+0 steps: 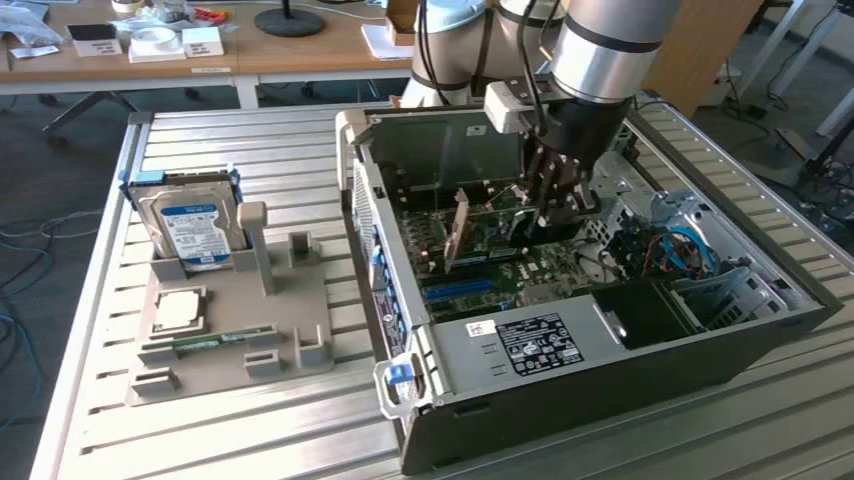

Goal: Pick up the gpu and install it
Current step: 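Insert the gpu into the slot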

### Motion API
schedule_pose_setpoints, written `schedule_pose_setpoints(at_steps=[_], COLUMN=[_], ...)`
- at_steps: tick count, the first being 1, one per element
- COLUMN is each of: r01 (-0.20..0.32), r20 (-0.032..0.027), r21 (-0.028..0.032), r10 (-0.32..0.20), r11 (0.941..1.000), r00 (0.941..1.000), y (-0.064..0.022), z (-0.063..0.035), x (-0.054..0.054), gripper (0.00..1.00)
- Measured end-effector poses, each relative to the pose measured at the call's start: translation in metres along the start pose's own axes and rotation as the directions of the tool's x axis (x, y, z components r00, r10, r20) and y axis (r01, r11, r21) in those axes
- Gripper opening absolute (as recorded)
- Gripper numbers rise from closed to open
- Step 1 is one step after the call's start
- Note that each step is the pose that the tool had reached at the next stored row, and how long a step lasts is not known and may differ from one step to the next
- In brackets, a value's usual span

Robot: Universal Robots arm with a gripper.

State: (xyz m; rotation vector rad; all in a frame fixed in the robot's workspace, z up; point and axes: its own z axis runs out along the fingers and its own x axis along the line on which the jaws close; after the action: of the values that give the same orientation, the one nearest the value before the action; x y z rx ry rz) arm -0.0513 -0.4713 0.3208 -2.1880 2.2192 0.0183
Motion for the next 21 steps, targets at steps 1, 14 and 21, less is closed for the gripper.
schedule_pose_setpoints(at_steps=[1,14,21], r01=[0.000,0.000,-0.001], r20=[0.0000,0.0001,0.0001], r21=[0.0000,0.0001,0.0000], r10=[0.000,0.000,0.001], r11=[1.0000,1.0000,1.0000], r00=[1.0000,1.0000,1.0000], y=[0.0000,0.0024,0.0072], z=[0.0000,0.0000,0.0001], x=[0.0000,0.0000,-0.0007], gripper=[0.27,0.27,0.27])
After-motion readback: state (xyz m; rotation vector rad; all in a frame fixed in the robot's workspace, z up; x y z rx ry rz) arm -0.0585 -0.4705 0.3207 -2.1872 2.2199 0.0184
